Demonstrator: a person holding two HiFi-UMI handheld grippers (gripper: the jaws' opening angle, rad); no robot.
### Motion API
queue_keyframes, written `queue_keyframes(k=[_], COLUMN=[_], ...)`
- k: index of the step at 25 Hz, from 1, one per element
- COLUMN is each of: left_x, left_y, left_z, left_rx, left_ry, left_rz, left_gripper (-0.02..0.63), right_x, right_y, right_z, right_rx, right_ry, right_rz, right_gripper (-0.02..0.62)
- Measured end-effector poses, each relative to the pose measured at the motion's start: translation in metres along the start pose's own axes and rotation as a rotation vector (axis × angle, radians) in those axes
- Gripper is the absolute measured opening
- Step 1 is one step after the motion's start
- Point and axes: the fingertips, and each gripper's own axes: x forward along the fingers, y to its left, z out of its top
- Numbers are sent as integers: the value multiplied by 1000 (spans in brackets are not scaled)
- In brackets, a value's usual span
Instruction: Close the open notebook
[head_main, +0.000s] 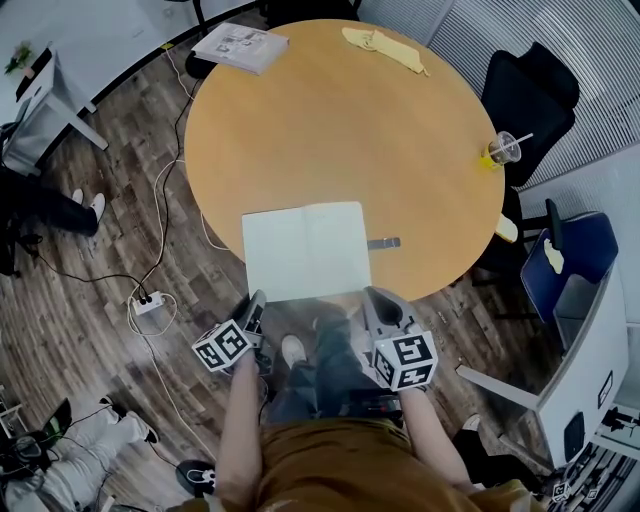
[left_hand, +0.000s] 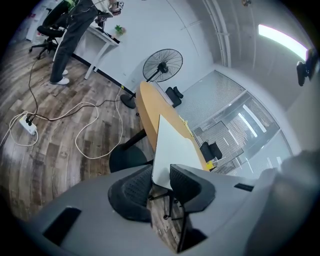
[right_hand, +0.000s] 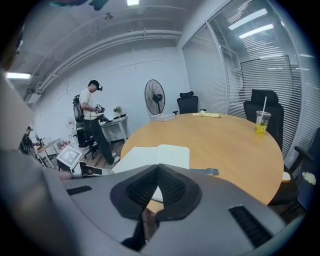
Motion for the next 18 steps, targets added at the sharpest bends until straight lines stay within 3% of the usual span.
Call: queue_keyframes(k=[18], left_x=[-10], left_y=[-13], left_z=[9], left_rx=[21], left_ry=[-12], left_rz=[-40], left_gripper=[100], right_x=[-19], right_y=[0], right_z=[9], right_rx=[-14], right_ry=[-42], right_rz=[-36], right_gripper=[11])
